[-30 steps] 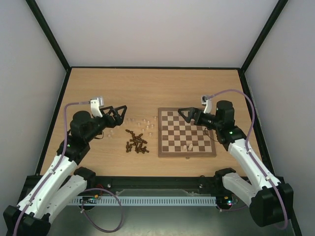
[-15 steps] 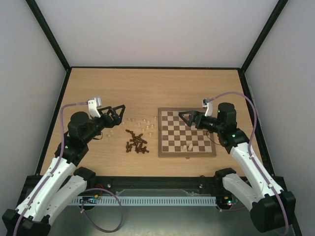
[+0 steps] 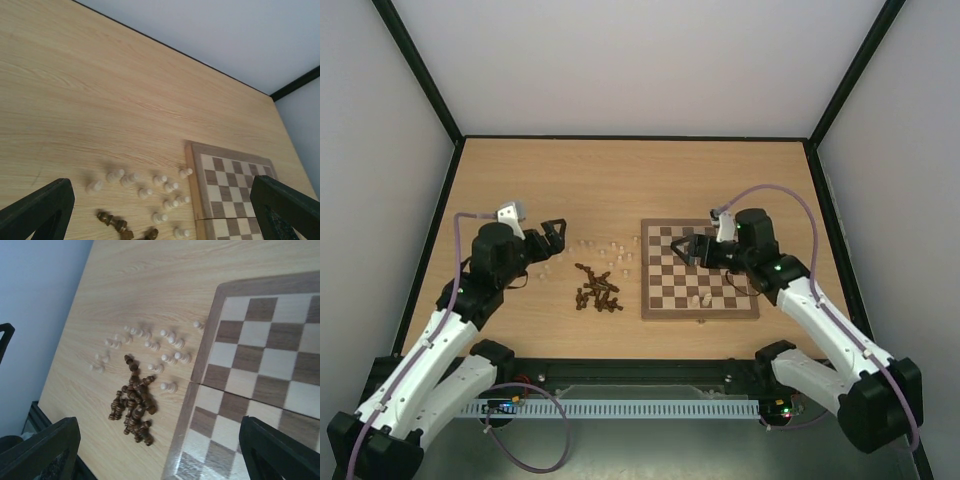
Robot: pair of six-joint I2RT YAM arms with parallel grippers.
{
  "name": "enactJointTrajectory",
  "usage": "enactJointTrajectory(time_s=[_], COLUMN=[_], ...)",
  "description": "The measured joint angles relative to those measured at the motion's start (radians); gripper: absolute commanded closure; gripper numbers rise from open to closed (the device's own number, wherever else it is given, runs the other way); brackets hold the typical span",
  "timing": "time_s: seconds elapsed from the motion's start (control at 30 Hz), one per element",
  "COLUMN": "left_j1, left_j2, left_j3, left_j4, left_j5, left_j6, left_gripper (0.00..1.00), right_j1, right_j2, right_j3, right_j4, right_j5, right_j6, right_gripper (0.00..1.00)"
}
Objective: Set up the chess pieces on the board
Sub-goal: Pick up the chess piece at the center of the board.
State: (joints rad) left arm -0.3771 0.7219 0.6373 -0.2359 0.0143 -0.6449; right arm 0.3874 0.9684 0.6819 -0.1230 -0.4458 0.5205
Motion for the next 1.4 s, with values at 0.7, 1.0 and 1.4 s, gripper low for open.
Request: enactJointTrajectory(time_s=[0.7, 1.0, 1.4], left_j1=[0.187, 0.280, 0.282], left_j2=[0.050, 0.082, 0.017], left_j3=[-0.033, -0.040, -0.040], left_j4=[-0.069, -0.077, -0.079], left_j5=[-0.045, 0.027, 0.034], left_j6=[-0.017, -0.023, -0.044], left_gripper=[0.00, 0.00, 0.01], right_j1=[0.377, 0.476, 0.539], right_j2=[0.390, 0.592, 0.839], right_j3=[0.330, 0.479, 0.733], right_j4=[-0.084, -0.109, -0.175], right_j5=[0.364, 0.460, 0.610], right_j6=[-0.055, -0.082, -0.140], right_gripper=[0.31, 0.37, 0.46])
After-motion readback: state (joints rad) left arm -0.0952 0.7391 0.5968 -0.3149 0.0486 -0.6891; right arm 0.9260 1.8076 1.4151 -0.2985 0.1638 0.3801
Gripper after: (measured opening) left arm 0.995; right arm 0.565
